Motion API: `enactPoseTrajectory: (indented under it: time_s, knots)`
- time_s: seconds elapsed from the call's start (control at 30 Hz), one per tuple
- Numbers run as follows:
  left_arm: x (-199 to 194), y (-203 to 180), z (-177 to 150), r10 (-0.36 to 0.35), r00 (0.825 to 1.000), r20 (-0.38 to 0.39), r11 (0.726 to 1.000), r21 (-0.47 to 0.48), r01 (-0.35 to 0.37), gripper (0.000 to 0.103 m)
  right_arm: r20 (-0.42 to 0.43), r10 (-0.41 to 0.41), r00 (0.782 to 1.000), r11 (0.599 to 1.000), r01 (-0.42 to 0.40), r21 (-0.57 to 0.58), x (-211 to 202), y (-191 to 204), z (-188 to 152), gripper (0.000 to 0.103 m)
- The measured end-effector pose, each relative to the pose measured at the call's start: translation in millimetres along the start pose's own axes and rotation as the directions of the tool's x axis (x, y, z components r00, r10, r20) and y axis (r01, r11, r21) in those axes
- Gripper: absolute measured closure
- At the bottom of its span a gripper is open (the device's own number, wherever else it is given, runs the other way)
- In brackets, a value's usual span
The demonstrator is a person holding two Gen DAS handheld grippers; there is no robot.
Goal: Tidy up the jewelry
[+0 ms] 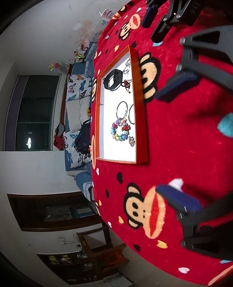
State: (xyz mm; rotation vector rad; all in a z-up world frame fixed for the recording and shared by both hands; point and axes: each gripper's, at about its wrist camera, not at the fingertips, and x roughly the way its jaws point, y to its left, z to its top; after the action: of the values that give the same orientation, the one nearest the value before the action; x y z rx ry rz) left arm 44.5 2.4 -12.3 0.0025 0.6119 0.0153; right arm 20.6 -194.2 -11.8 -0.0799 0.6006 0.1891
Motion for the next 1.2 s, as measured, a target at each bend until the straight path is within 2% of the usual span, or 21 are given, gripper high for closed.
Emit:
enactPoseTrajectory:
  time_s: [0.1,0.3,0.7,1.2]
  knots:
    - [-8,-5,-1,0.017,0.999,0.039,1.000,0.022,-0.018,0.000,0.006,0.002,1.000,1.000,-0.002,0.005,-1,0,0,0.028]
    - [-15,-16,-2,0.032,0.997,0.067,0.997,0.073,-0.037,0.000,0.011,-0.004,1.000,1.000,0.004,-0.003,-3,0,0,0.026]
    - [-8,0,-2,0.024,0.999,0.034,1.000,0.001,-0.024,0.000,0.012,-0.006,1.000,1.000,0.006,0.025,-3,-4,1,0.023]
    - [-7,0,-2,0.029,0.999,0.032,1.000,0.009,-0.029,0.000,0.011,-0.007,1.000,1.000,0.007,0.026,-3,-4,1,0.022]
